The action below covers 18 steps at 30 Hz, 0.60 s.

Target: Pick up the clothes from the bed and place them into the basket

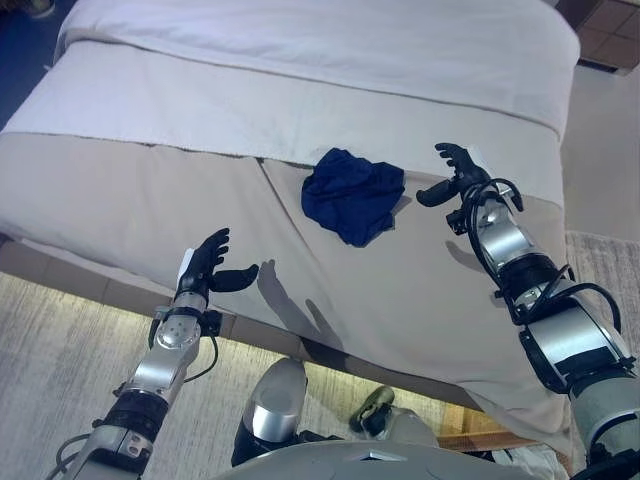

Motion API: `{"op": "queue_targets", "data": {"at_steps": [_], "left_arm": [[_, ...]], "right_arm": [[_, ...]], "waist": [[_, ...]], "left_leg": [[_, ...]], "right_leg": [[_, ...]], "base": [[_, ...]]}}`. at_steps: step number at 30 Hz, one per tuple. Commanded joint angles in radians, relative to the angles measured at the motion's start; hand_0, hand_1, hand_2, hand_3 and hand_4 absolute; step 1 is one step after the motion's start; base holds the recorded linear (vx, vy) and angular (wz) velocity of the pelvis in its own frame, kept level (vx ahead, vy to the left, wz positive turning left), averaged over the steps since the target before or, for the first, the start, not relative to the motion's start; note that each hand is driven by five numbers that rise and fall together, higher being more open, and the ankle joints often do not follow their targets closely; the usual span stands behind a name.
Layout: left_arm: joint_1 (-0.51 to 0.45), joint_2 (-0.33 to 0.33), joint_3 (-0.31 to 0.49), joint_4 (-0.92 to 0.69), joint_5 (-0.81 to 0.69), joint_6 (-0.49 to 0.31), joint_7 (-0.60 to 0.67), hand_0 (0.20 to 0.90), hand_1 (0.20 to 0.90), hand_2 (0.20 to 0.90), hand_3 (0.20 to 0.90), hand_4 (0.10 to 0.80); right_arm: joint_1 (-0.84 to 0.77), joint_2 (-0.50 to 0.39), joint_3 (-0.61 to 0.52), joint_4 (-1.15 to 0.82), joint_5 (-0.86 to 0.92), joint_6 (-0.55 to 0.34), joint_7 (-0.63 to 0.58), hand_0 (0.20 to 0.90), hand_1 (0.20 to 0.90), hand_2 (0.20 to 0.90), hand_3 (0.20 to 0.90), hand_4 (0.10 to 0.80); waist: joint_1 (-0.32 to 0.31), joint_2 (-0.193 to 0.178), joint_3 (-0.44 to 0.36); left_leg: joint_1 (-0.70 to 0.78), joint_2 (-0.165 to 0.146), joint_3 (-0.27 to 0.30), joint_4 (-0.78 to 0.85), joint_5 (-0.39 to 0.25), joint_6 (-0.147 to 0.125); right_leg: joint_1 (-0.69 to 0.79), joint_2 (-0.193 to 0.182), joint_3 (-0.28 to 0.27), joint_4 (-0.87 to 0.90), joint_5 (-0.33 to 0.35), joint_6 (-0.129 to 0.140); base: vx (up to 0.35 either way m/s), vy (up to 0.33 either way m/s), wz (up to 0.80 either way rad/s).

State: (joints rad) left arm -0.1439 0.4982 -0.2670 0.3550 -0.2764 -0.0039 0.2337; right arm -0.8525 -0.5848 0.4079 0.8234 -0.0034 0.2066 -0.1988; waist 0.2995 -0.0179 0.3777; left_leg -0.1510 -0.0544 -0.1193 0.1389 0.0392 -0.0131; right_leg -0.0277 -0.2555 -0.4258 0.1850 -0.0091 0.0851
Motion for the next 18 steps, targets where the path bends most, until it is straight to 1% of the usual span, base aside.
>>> {"op": "queue_targets", "data": {"at_steps": [1,3,6,9,10,12,13,18], "left_arm": [[-0.058,0.043,-0.026,-0.131,-0.014,-0.11,0.041,0.9,0.9,0.9,0.9,0.8],[-0.081,0.041,-0.037,-0.132,-0.032,-0.125,0.032,0.9,0.9,0.9,0.9,0.8],[-0.084,0.044,-0.042,-0.141,-0.042,-0.138,0.013,0.9,0.9,0.9,0.9,0.8],[-0.069,0.047,-0.047,-0.155,-0.058,-0.158,-0.008,0.9,0.9,0.9,0.9,0.8],[-0.069,0.044,-0.051,-0.157,-0.064,-0.165,-0.001,0.9,0.9,0.9,0.9,0.8],[-0.076,0.034,-0.06,-0.165,-0.074,-0.173,0.015,0.9,0.9,0.9,0.9,0.8],[-0.077,0.032,-0.061,-0.167,-0.075,-0.173,0.017,0.9,0.9,0.9,0.9,0.8],[-0.105,0.009,-0.08,-0.205,-0.086,-0.176,0.051,0.9,0.9,0.9,0.9,0.8]], "right_arm": [[-0.193,-0.072,0.086,-0.013,-0.003,-0.04,-0.071,0.9,0.9,0.9,0.9,0.8],[-0.248,-0.075,0.087,0.048,-0.007,-0.059,-0.061,0.9,0.9,0.9,0.9,0.8],[-0.28,-0.082,0.095,0.087,0.002,-0.069,-0.07,0.9,0.9,0.9,0.9,0.8],[-0.315,-0.096,0.115,0.082,0.022,-0.039,-0.075,0.9,0.9,0.9,0.9,0.8],[-0.334,-0.096,0.123,0.086,0.022,-0.034,-0.077,0.9,0.9,0.9,0.9,0.8],[-0.361,-0.087,0.131,0.095,0.017,-0.027,-0.091,0.9,0.9,0.9,0.9,0.8],[-0.365,-0.086,0.133,0.096,0.017,-0.026,-0.092,0.9,0.9,0.9,0.9,0.8],[-0.445,-0.065,0.153,0.131,-0.003,-0.009,-0.102,0.9,0.9,0.9,0.9,0.8]], "waist": [[0.011,0.006,-0.023],[0.03,0.011,0.002],[0.042,0.018,0.021],[0.049,0.034,0.053],[0.051,0.039,0.066],[0.049,0.053,0.093],[0.049,0.054,0.095],[0.054,0.074,0.142]], "left_leg": [[-0.041,0.033,0.114,0.086,-0.106,0.012],[-0.072,0.04,0.11,0.104,-0.101,-0.002],[-0.087,0.036,0.09,0.114,-0.104,-0.004],[-0.114,0.029,0.087,0.159,-0.119,0.004],[-0.122,0.031,0.086,0.191,-0.152,0.002],[-0.151,0.026,0.087,0.239,-0.168,0.01],[-0.154,0.025,0.087,0.244,-0.17,0.011],[-0.223,0.006,0.109,0.342,-0.207,0.032]], "right_leg": [[-0.013,-0.006,0.041,0.014,-0.015,0.009],[-0.006,-0.007,0.012,0.015,-0.03,0.003],[-0.016,-0.01,-0.001,0.029,-0.04,-0.002],[-0.051,-0.031,-0.015,0.094,-0.06,-0.012],[-0.066,-0.038,-0.001,0.136,-0.091,-0.008],[-0.106,-0.054,0.009,0.203,-0.111,-0.014],[-0.11,-0.056,0.01,0.21,-0.113,-0.015],[-0.184,-0.086,0.005,0.338,-0.157,-0.029]], "base": [[-0.109,-0.116,0.57],[-0.099,-0.087,0.21],[-0.064,-0.059,0.14],[-0.03,0.027,0.14],[-0.01,0.058,0.06],[-0.036,0.084,0.05],[-0.035,0.073,0.08],[-0.058,0.099,0.12]]}}
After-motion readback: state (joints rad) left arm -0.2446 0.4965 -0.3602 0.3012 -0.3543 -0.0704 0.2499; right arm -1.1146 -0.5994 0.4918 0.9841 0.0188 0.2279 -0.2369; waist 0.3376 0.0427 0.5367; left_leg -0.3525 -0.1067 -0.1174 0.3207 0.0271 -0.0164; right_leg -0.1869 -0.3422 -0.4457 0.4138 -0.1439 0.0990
